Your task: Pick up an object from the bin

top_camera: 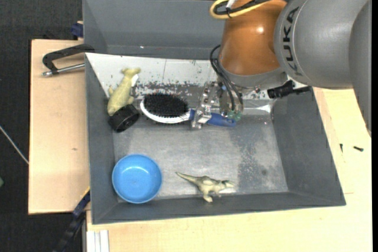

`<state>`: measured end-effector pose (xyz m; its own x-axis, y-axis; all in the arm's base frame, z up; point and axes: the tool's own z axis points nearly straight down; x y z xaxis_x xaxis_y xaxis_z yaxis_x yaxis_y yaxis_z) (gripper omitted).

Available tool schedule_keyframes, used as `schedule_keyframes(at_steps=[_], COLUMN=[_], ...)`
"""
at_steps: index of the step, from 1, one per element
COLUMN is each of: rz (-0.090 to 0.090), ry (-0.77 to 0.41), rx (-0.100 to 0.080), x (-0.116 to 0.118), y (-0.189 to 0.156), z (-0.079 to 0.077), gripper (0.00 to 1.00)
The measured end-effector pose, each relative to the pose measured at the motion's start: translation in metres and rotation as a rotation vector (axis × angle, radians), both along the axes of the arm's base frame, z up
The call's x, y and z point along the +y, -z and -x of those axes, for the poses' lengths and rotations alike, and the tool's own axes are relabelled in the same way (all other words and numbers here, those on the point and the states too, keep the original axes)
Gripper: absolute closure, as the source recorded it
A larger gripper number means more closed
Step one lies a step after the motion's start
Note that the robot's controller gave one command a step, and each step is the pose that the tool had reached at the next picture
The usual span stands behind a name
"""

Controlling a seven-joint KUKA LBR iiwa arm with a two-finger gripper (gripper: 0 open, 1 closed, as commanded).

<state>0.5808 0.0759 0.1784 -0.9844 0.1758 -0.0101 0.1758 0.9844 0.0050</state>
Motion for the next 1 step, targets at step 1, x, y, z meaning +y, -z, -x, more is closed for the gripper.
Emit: schedule_keyframes(at_steps=[1], rz=[0.001], ry=[-0.003], rx=[0.0], x=[0.0061], y=[-0.0629], z=[-0.0063], gripper=[1.0])
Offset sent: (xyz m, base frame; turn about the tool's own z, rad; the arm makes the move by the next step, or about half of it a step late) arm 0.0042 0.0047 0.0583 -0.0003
